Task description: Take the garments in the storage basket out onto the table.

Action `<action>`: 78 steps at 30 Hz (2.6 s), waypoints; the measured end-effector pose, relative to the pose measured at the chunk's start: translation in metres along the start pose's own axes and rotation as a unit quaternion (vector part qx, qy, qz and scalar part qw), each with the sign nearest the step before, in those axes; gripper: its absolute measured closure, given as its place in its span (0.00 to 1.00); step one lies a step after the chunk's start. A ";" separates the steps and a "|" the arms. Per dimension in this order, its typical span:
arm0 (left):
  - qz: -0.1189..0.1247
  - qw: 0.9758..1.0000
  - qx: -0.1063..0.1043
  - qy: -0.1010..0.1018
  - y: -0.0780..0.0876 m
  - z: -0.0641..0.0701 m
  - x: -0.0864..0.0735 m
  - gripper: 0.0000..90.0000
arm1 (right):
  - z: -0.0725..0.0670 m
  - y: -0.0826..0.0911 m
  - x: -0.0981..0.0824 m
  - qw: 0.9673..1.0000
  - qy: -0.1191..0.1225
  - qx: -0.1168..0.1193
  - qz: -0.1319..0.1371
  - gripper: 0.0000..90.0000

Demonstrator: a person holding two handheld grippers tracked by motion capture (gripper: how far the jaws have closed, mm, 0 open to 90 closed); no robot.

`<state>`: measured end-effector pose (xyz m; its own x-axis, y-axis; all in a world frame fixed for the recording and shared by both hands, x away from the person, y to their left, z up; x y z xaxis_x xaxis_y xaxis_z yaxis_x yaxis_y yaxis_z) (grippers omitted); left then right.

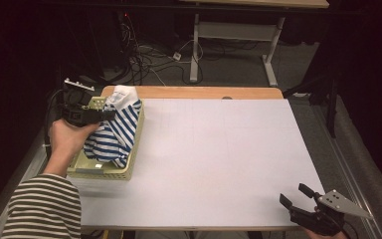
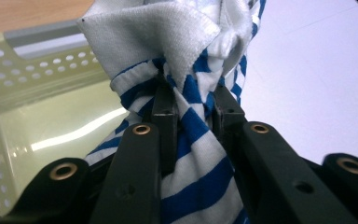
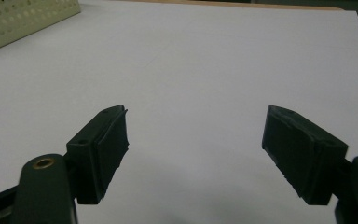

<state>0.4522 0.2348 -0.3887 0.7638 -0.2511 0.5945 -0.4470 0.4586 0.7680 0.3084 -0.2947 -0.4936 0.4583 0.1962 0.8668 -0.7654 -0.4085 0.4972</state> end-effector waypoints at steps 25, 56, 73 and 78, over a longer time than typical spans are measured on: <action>0.026 0.997 -0.051 -0.058 0.017 0.065 0.025 0.82 | 0.000 0.000 0.000 1.000 -0.001 0.001 0.001 0.25; 0.000 0.988 -0.104 -0.118 -0.027 0.138 0.036 0.81 | -0.001 0.001 0.000 1.000 0.001 0.003 0.002 0.25; -0.011 0.981 -0.135 -0.137 -0.061 0.168 0.036 0.81 | 0.000 0.000 0.000 1.000 0.000 0.006 0.003 0.25; -0.012 0.980 -0.139 -0.140 -0.070 0.175 0.037 0.81 | -0.001 0.000 0.000 1.000 0.001 0.006 0.002 0.25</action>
<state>0.4299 0.0446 -0.3788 0.5974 -0.4718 0.6485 -0.2555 0.6545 0.7116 0.3079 -0.2942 -0.4933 0.4551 0.1959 0.8686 -0.7619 -0.4193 0.4937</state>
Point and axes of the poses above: each handheld gripper's, and its own axes: y roughly backward along the jaws, x roughly out of its top, z roughly to its right, the point moved 10 cm from there along -y, roughly forward along the jaws, and after that the axes turned 4 degrees about -z, right-handed, at the moved point
